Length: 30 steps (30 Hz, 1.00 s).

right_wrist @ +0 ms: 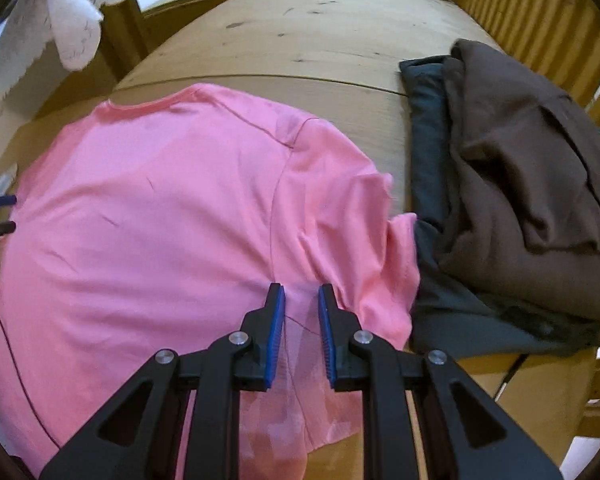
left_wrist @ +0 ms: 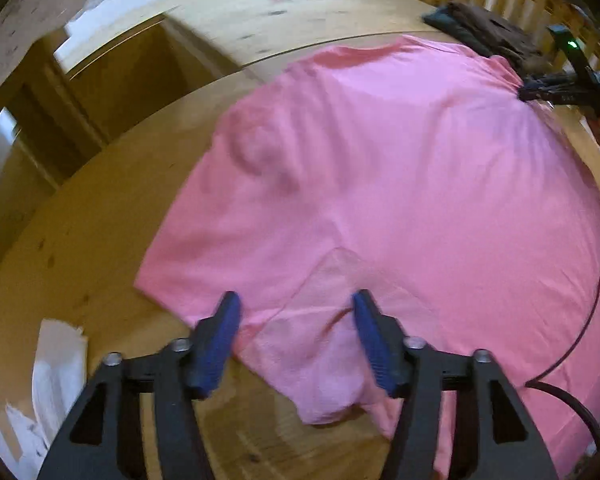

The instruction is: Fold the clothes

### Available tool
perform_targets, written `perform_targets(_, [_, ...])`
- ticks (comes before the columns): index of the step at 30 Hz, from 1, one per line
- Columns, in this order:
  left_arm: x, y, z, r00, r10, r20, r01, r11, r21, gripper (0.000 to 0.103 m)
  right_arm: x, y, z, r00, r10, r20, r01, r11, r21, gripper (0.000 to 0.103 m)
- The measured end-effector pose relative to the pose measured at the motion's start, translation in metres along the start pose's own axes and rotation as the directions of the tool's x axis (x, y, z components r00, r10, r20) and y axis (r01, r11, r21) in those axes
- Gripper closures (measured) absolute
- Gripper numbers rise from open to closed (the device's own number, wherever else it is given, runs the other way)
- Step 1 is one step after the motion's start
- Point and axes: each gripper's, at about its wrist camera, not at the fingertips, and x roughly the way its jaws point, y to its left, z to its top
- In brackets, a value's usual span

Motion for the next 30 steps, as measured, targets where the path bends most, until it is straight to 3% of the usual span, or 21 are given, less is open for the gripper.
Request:
perform_targets(2, [-0.013, 0.001, -0.005, 0.999, 0.032, 0.015, -0.032, 0.999, -0.018, 0.056, -0.012, 0.003, -0.004, 0.998, 0.005, 0.055, -0.005, 1.0, -0.002, 0.085])
perform_targets(8, [-0.082, -0.034, -0.041, 0.989, -0.05, 0.14, 0.059, 0.996, -0.06, 0.056, -0.06, 0.013, -0.046, 0.988, 0.079, 0.131, -0.078, 0.997, -0.012, 0.085])
perform_targets(12, [-0.121, -0.067, -0.073, 0.984, -0.095, 0.151, 0.102, 0.994, -0.044, 0.056, -0.115, 0.01, -0.084, 0.982, 0.092, 0.165, -0.09, 0.996, -0.025, 0.085])
perform_targets(14, [-0.142, -0.082, -0.085, 0.984, -0.097, 0.149, 0.103, 0.994, -0.029, 0.056, -0.147, 0.003, -0.109, 0.978, 0.133, 0.161, -0.137, 0.99, 0.016, 0.085])
perform_targets(17, [-0.175, -0.098, -0.116, 0.978, -0.136, 0.158, 0.145, 0.988, -0.049, 0.055, -0.185, 0.005, -0.161, 0.976, 0.164, 0.141, -0.172, 0.984, 0.045, 0.085])
perform_targets(19, [-0.188, -0.118, -0.137, 0.978, -0.146, 0.146, 0.154, 0.987, -0.042, 0.055, -0.192, 0.015, -0.197, 0.986, 0.14, 0.093, -0.145, 0.989, 0.04, 0.085])
perform_targets(24, [-0.205, -0.16, -0.205, 0.977, -0.193, 0.094, 0.199, 0.978, -0.061, 0.055, -0.18, 0.042, -0.291, 0.988, 0.152, -0.041, -0.149, 0.986, 0.076, 0.089])
perform_targets(30, [-0.19, -0.196, -0.248, 0.971, -0.227, 0.079, 0.234, 0.968, -0.094, 0.055, -0.155, 0.072, -0.323, 0.992, 0.094, -0.086, -0.093, 0.996, 0.015, 0.089])
